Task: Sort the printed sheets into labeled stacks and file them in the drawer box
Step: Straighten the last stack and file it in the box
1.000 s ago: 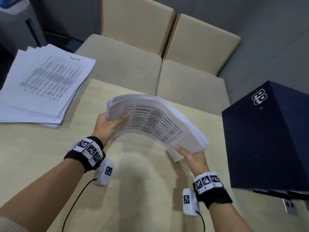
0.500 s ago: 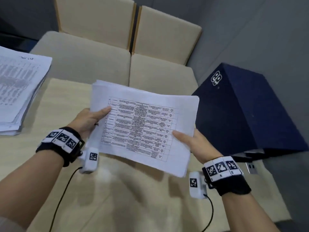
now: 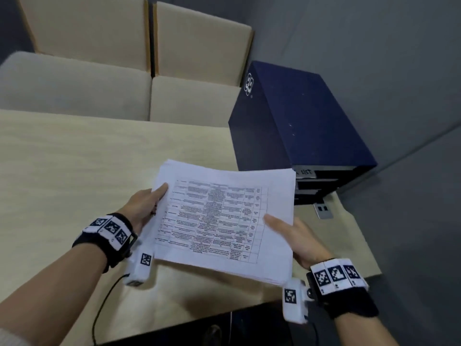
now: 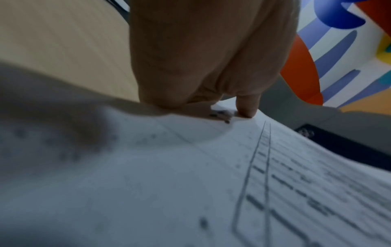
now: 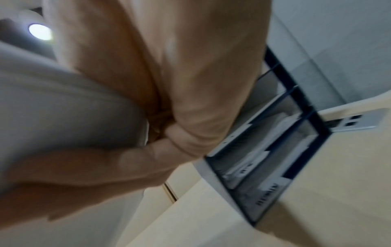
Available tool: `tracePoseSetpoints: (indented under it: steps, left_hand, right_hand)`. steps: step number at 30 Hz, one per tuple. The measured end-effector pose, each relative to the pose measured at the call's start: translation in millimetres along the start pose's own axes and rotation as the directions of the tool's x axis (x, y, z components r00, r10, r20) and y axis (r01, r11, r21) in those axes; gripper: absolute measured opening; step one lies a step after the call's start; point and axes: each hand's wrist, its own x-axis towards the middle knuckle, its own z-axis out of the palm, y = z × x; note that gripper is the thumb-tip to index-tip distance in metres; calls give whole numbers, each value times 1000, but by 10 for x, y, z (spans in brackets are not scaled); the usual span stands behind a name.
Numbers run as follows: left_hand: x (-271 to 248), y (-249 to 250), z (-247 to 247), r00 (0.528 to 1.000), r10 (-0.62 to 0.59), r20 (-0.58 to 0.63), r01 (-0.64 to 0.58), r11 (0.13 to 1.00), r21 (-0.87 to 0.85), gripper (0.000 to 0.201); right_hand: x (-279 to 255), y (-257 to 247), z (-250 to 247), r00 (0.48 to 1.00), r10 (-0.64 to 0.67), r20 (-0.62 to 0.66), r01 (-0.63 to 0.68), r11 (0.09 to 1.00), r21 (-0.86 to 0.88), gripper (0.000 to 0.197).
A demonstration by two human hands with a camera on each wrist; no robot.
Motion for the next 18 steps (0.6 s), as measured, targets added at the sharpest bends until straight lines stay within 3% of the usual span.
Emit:
tracePoseSetpoints:
  steps: [1, 3, 4, 8, 14, 18]
  left_hand:
    - [-43, -87, 147, 1000, -7, -14, 7, 1000, 14, 63]
    - [-179, -254, 457, 1000, -20, -10, 21, 996, 86, 35]
    - [-250, -338, 616, 999, -45, 2, 45, 990, 136, 32]
    - [-455, -552, 1186, 990, -109, 85, 82, 958, 273, 39]
    - [-637, -400, 2038, 964, -85, 253, -6, 941, 339, 33]
    - [-810, -132, 2434, 928, -20, 371, -76, 968, 241, 25]
  right_hand:
    - [-51, 136, -154, 1000, 5, -5, -5, 1000, -11, 28]
    - [-165, 433, -451, 999, 31, -13, -31, 1000, -6, 31]
    - [-231, 566, -597, 998, 53, -28, -53, 998, 16, 32]
    - [-561, 854, -1188, 984, 117, -135, -100, 987, 122, 27]
    - [-1054, 695, -2084, 950, 95, -299, -52, 988, 148, 23]
    - [-1403, 454, -2469, 922, 62, -382, -16, 992, 123, 24]
